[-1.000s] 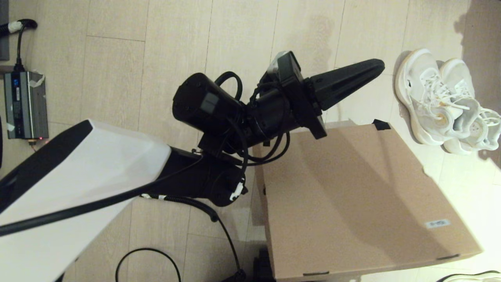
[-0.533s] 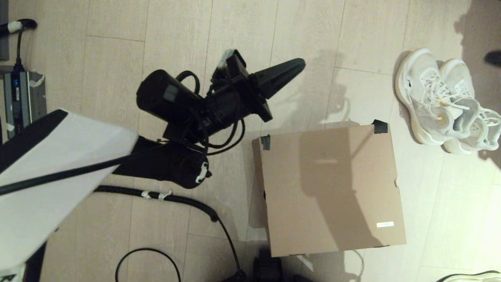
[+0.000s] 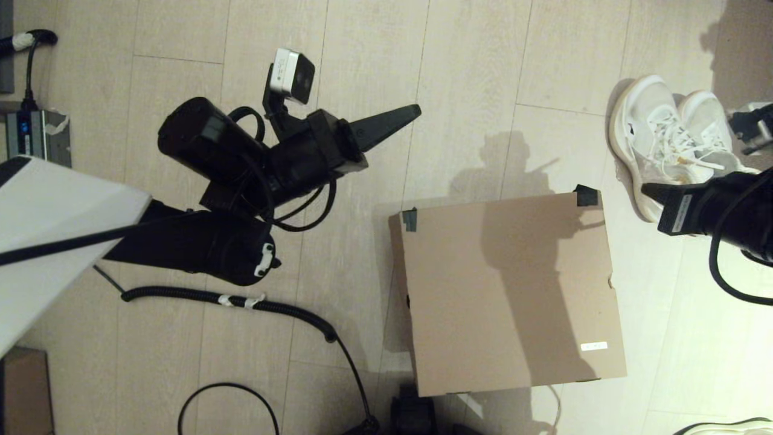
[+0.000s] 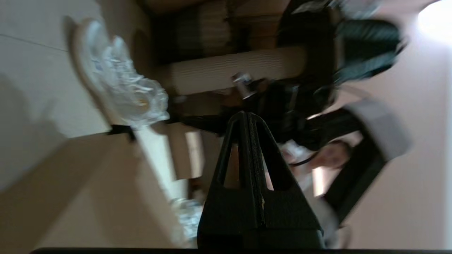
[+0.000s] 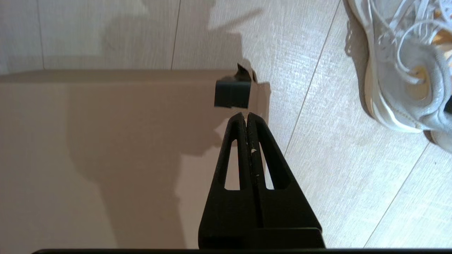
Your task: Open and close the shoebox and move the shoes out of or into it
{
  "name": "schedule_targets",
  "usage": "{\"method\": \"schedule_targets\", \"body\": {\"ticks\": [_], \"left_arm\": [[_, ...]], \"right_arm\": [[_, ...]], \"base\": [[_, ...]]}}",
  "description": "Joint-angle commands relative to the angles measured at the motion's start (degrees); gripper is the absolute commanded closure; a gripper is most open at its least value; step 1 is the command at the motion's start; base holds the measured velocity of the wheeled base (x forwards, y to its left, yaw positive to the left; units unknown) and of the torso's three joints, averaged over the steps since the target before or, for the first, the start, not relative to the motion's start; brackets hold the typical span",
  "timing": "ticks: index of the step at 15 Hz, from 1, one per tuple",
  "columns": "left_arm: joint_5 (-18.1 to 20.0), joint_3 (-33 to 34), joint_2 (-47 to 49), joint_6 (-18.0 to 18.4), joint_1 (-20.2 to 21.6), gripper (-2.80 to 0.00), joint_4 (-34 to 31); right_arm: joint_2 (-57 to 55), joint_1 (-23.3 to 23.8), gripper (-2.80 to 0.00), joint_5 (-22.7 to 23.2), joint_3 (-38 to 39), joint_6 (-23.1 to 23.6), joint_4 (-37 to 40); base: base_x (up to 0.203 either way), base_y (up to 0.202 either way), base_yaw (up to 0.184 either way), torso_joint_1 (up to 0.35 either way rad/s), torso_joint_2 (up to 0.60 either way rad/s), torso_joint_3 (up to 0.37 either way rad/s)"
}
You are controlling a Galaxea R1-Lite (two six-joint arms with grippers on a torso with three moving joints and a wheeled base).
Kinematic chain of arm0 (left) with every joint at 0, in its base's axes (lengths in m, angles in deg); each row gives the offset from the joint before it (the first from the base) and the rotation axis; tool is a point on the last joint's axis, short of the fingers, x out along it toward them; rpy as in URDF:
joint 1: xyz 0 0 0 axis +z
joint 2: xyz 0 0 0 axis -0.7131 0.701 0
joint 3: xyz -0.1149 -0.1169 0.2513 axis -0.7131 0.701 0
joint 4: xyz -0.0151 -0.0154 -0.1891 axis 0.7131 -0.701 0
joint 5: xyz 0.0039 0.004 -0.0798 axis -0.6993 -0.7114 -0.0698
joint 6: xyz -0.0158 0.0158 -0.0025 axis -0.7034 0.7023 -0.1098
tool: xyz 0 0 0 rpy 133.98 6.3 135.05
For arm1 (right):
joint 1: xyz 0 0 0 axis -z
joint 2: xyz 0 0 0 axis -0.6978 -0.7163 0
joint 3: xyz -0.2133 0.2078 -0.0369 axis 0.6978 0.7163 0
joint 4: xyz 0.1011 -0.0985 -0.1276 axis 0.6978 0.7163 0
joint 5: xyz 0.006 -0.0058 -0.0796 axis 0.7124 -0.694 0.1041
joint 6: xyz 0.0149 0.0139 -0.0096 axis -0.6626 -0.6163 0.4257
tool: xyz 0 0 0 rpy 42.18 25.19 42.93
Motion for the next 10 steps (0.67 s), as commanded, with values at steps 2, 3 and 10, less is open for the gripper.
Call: {"method": "schedule_targets", "body": {"ticks": [2,3,10], "left_arm": [[0.1,0.6,-0.4,22.3,-0.1,0.00,-5.5],[-1.0,0.9,-0.4,30.1,-0.1,0.00,-9.0],[-25.9,4.2,5.6,49.4,1.0,0.00,-26.5]], "right_arm": [[-1.0,-0.1,0.00,-0.1,1.0,0.2,-0.2],[-1.0,0.0,0.00,-0.1,1.1,0.2,-0.1],[-2.9,9.5,0.00,0.6,3.9,-0.1,-1.0]], "base": [[0.000,0.000,0.000,0.000,0.00,0.000],[0.000,0.000,0.000,0.000,0.00,0.000],[0.000,0.000,0.000,0.000,0.00,0.000]]}}
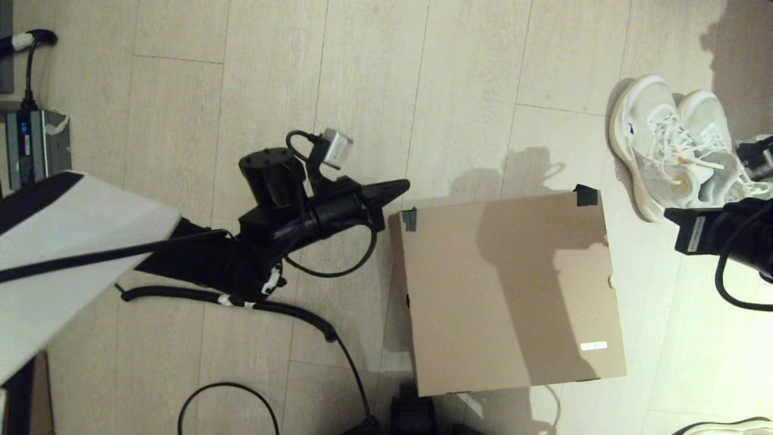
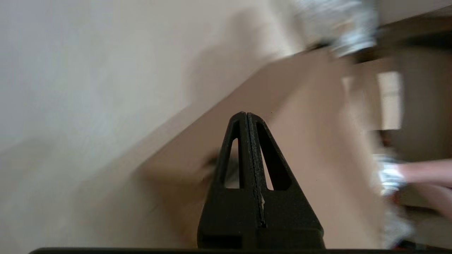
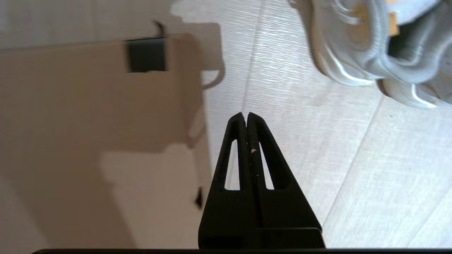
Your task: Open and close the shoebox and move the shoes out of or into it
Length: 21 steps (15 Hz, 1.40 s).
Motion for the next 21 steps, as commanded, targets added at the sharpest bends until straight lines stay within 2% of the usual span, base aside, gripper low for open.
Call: {"method": "schedule_targets", "body": {"ticks": [1,3,5,6,9,10,13,18,21], "left_arm": [[-3.7,0.4,3.4,0.5,1.1,0.00,-0.1],[-7.3,0.4,4.2,0.8,3.2,0.00,-0.7],[-9.9,0.5,3.8,1.0,5.7,0.00,-4.5],[-10.9,0.5,3.5,1.0,5.5,0.00,-6.4],[-12.7,0.7,3.3,2.5,1.8,0.00,-8.7],[-14.0,1.0,3.3,2.6,0.8,0.00,-8.9],[-14.4,1.0,4.0,2.6,-1.6,0.00,-10.2],[-14.5,-9.1,9.6,2.6,-3.1,0.00,-12.1],[-15.1,-15.5,12.5,2.6,-2.4,0.00,-13.4]], "right_arm": [[-2.4,1.7,0.00,0.2,0.1,-0.2,-1.2],[-5.2,1.7,0.00,1.1,0.3,-0.3,-4.3],[-9.0,1.7,0.00,3.2,0.0,-0.2,-7.7],[-11.5,1.7,0.00,3.7,-0.2,-0.2,-9.8],[-19.0,2.4,0.00,4.0,-0.7,0.2,-20.3],[-20.1,2.6,0.00,4.1,-0.8,0.3,-21.9],[-21.3,2.6,0.00,4.9,-0.7,0.3,-22.2],[-20.9,3.7,0.00,5.1,2.1,0.2,-22.7],[-18.9,4.4,0.00,6.0,5.1,0.3,-23.1]], "base": [[0.000,0.000,0.000,0.000,0.00,0.000],[0.000,0.000,0.000,0.000,0.00,0.000],[0.000,0.000,0.000,0.000,0.00,0.000],[0.000,0.000,0.000,0.000,0.00,0.000],[0.000,0.000,0.000,0.000,0.00,0.000],[0.000,0.000,0.000,0.000,0.00,0.000],[0.000,0.000,0.000,0.000,0.00,0.000],[0.000,0.000,0.000,0.000,0.00,0.000],[0.000,0.000,0.000,0.000,0.00,0.000]]}}
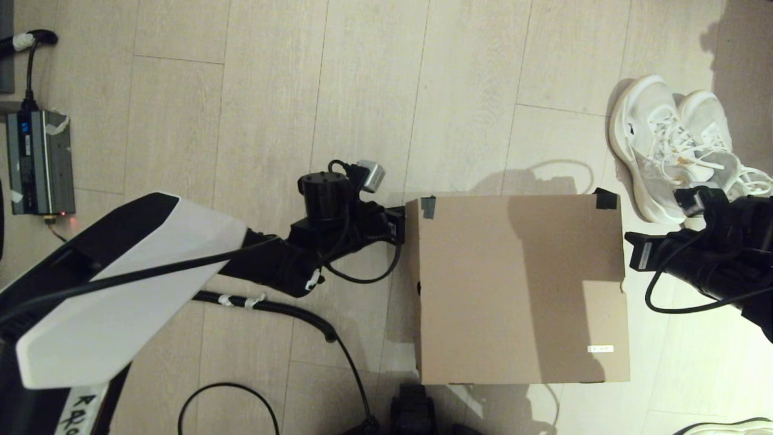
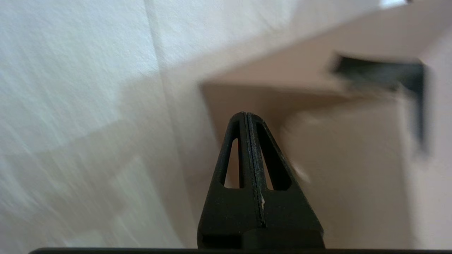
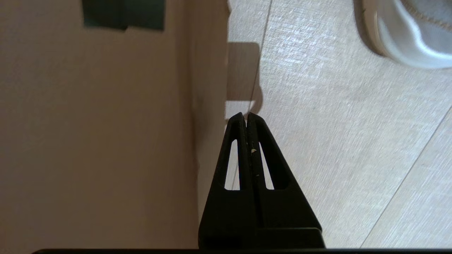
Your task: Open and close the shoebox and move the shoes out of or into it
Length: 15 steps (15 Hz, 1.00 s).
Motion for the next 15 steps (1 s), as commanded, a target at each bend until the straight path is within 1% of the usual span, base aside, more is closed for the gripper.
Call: {"method": "schedule_targets", "body": {"ticks": [1,4,6,9,11,13,14,15], "left_arm": [[0.0,-2.3,2.2,0.0,1.2,0.00,0.2],[-0.1,-2.4,1.5,0.0,4.1,0.00,-0.3],[-0.1,-2.6,0.9,0.0,5.3,0.00,-1.0],[-0.1,-1.3,-1.2,0.3,6.8,0.00,-1.8],[0.0,-1.0,-2.8,0.8,9.0,0.00,-2.3],[0.5,-1.0,-5.1,1.0,12.4,0.00,-4.5],[0.6,-0.2,-6.6,1.4,13.7,0.00,-5.6],[0.7,2.2,-8.0,1.8,14.0,0.00,-6.5]], "right_arm": [[1.7,0.1,0.00,0.4,1.9,0.0,-0.3],[3.3,-1.1,0.00,1.3,3.5,0.0,-0.2],[4.0,-2.4,0.00,1.4,4.7,-0.1,-0.1],[4.7,-6.6,0.00,0.9,8.0,-0.5,-0.1],[5.1,-9.6,0.00,0.6,8.7,-0.7,-0.1],[5.1,-13.5,0.00,-1.4,8.7,-0.7,-0.1],[5.1,-14.4,0.00,-2.8,8.8,-0.7,-0.1],[5.2,-14.1,0.00,-3.2,8.7,-0.6,-0.1]], "base": [[0.000,0.000,0.000,0.000,0.00,0.000],[0.000,0.000,0.000,0.000,0.00,0.000],[0.000,0.000,0.000,0.000,0.00,0.000],[0.000,0.000,0.000,0.000,0.00,0.000],[0.000,0.000,0.000,0.000,0.00,0.000],[0.000,0.000,0.000,0.000,0.00,0.000],[0.000,0.000,0.000,0.000,0.00,0.000],[0.000,0.000,0.000,0.000,0.00,0.000]]}}
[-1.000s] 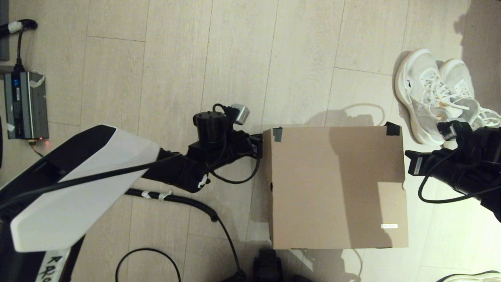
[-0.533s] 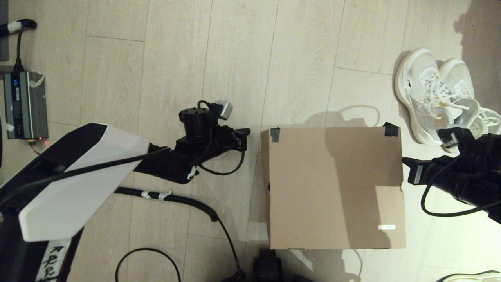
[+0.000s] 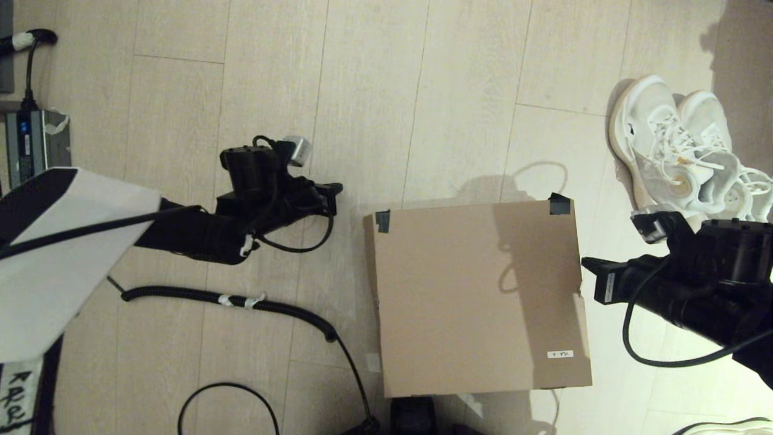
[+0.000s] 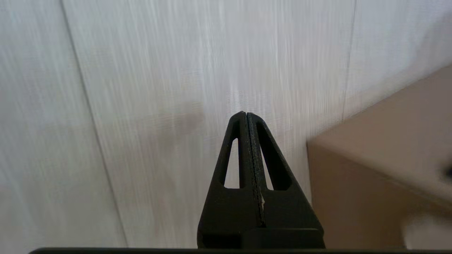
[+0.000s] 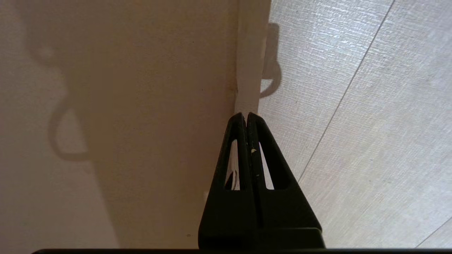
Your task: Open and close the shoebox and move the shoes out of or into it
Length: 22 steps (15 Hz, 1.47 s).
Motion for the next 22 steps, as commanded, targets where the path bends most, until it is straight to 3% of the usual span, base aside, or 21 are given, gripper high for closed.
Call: {"method": "schedule_targets", "body": {"ticks": [1,5,9,12,16,22], "left_arm": [[0.5,4.3,-4.3,0.2,0.9,0.00,-1.2],[1.4,11.9,-8.2,0.9,-0.9,0.00,-4.5],[1.5,11.0,-6.7,1.0,-5.1,0.00,-5.3],[1.3,6.2,-3.2,1.0,-6.7,0.00,-5.5],[1.2,-2.5,0.1,0.9,-5.7,0.00,-6.8],[1.1,-23.0,8.0,0.9,-3.9,0.00,-15.4]], "right_arm": [[0.5,0.8,0.00,-0.1,0.1,0.2,-0.3],[0.7,9.3,0.00,0.6,0.1,0.8,-0.4],[-0.6,9.9,0.00,2.8,3.2,0.4,-0.5],[-2.8,6.5,0.00,3.0,3.7,-0.2,-0.7],[-4.8,1.2,0.00,2.4,5.6,-0.5,-5.0],[-2.4,0.1,0.00,2.1,8.4,-0.4,-5.5]], "base": [[0.000,0.000,0.000,0.000,0.00,0.000],[0.000,0.000,0.000,0.000,0.00,0.000],[0.000,0.000,0.000,0.000,0.00,0.000],[0.000,0.000,0.000,0.000,0.00,0.000],[0.000,0.000,0.000,0.000,0.00,0.000],[0.000,0.000,0.000,0.000,0.00,0.000]]}}
